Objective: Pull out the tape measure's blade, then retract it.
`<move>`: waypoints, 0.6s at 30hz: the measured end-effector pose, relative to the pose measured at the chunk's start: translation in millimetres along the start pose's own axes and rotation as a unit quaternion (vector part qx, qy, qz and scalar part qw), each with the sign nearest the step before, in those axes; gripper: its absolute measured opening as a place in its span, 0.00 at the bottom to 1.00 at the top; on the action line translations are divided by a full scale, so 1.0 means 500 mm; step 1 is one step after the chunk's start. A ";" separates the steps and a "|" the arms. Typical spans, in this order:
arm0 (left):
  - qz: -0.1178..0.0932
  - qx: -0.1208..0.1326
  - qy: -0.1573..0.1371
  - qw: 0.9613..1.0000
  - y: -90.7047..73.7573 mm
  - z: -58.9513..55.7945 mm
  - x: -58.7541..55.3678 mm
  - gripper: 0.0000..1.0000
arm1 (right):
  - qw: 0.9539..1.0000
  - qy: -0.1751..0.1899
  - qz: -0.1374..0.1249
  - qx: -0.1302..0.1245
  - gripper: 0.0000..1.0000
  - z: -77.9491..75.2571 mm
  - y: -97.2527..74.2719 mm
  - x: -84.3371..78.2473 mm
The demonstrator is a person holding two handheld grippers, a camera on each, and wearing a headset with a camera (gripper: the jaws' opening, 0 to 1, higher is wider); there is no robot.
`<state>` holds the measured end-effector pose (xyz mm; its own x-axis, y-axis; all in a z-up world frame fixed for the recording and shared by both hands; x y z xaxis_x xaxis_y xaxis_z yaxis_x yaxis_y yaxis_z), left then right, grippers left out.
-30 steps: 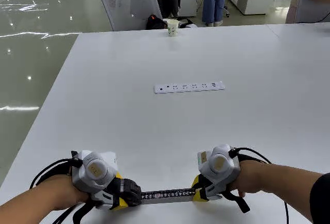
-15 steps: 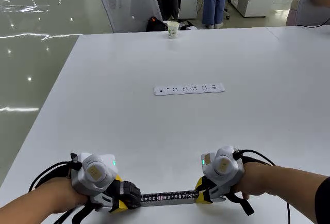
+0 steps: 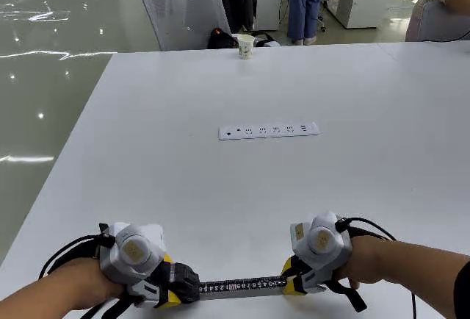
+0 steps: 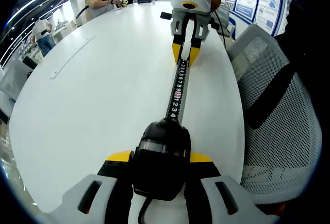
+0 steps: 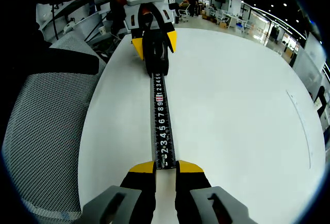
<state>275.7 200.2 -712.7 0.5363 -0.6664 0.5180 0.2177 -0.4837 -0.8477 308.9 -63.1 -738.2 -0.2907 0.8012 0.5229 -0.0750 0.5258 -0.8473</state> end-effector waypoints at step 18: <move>-0.001 0.000 0.000 1.000 0.002 0.000 0.000 0.33 | 1.000 0.004 0.005 -0.001 0.10 0.001 -0.009 -0.014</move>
<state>276.2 199.7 -713.7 0.5365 -0.6646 0.5200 0.2186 -0.4857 -0.8463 310.7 -71.4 -738.0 -0.2829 0.8091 0.5151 -0.0707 0.5180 -0.8525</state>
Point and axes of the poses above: the centre of the closed fingertips' face, and the gripper's own axes: y roughly forward along the fingers, z roughly to its left, x roughly out of its top, the point moved 8 cm from there along -y, roughly backward along the fingers, and after that the axes turned 15 degrees about -y, right-handed, at the moved point
